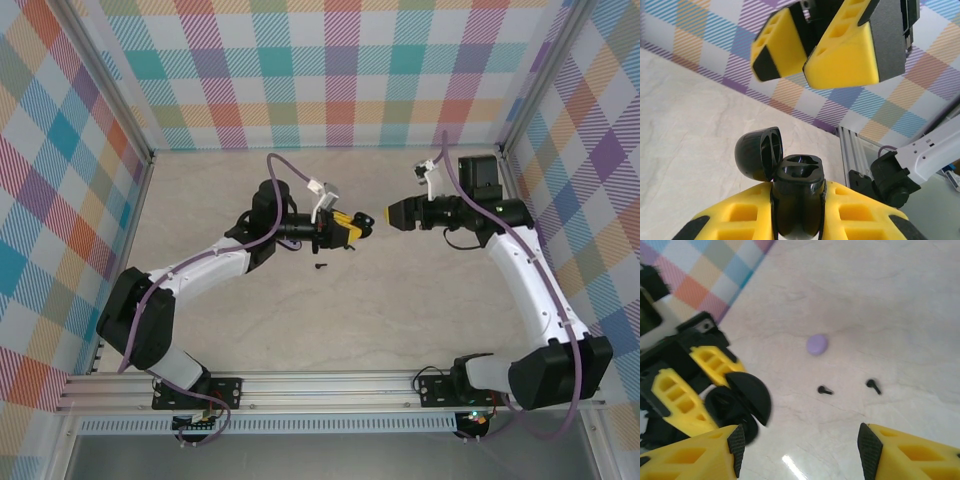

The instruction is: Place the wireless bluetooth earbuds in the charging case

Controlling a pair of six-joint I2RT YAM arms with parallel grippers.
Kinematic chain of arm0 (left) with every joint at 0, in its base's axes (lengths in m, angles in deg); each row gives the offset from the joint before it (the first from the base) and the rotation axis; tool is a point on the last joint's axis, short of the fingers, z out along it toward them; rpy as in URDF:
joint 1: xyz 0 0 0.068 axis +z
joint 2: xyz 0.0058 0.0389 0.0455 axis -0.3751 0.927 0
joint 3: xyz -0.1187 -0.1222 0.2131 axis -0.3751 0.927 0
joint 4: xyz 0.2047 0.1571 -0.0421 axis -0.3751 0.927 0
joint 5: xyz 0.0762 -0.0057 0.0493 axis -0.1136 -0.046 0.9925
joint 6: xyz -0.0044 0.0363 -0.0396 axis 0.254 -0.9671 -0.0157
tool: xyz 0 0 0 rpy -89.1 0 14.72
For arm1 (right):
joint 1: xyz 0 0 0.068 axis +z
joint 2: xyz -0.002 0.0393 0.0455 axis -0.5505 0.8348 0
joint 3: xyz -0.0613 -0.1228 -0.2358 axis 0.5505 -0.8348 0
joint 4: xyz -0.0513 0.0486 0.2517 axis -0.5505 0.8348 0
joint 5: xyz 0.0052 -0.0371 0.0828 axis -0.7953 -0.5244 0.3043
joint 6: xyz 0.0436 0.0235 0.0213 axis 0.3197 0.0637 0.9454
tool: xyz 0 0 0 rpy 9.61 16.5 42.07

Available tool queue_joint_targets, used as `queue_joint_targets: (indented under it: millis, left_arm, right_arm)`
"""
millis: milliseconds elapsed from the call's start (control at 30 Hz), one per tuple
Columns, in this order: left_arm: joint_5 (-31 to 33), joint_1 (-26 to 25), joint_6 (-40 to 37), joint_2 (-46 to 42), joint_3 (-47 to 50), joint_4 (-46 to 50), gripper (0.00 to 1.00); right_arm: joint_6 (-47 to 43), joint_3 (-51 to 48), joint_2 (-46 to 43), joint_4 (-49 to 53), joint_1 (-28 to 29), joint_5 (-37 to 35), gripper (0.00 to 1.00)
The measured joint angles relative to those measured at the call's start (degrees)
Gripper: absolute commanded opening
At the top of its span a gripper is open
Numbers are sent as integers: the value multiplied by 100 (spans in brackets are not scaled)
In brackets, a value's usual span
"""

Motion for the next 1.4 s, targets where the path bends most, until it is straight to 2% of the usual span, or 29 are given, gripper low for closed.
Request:
queue_joint_targets:
  millis: [100, 267, 433, 933, 1133, 1400]
  left_arm:
    - [-4, 205, 151, -17, 216, -146, 0]
    - [-2, 439, 284, -321, 634, -264, 0]
    - [7, 529, 315, -852, 949, -284, 2]
    - [273, 664, 393, -1580, 1416, -260, 3]
    - [299, 664, 393, -1727, 1427, -260, 3]
    - [304, 664, 391, -1731, 1495, -249, 3]
  right_arm:
    - [256, 0, 378, 22, 0, -396, 61]
    - [555, 0, 1346, 57, 20, -662, 59]
    - [553, 201, 2262, 170, 304, -957, 56]
    - [-378, 2297, 4474, 824, 1438, -1790, 53]
    - [-804, 2863, 5077, 1198, 1663, -2149, 56]
    - [-1174, 3329, 5556, 1615, 1797, -2448, 55]
